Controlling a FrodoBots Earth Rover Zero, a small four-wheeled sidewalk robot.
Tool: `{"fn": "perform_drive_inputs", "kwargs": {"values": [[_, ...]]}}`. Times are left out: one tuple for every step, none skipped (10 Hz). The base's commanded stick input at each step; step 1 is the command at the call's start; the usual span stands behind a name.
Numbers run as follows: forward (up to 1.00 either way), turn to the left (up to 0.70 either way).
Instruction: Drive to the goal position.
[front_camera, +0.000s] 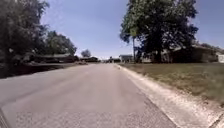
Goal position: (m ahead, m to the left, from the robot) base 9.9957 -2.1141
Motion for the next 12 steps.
{"fn": "perform_drive_inputs", "kwargs": {"values": [[0.7, 0.0], [0.7, 0.0], [0.7, 0.0], [0.7, -0.18], [0.7, -0.3], [0.7, 0.0], [0.7, 0.0], [0.7, 0.0], [0.7, 0.0], [0.7, 0.0], [0.7, 0.0], [0.7, 0.0]]}}
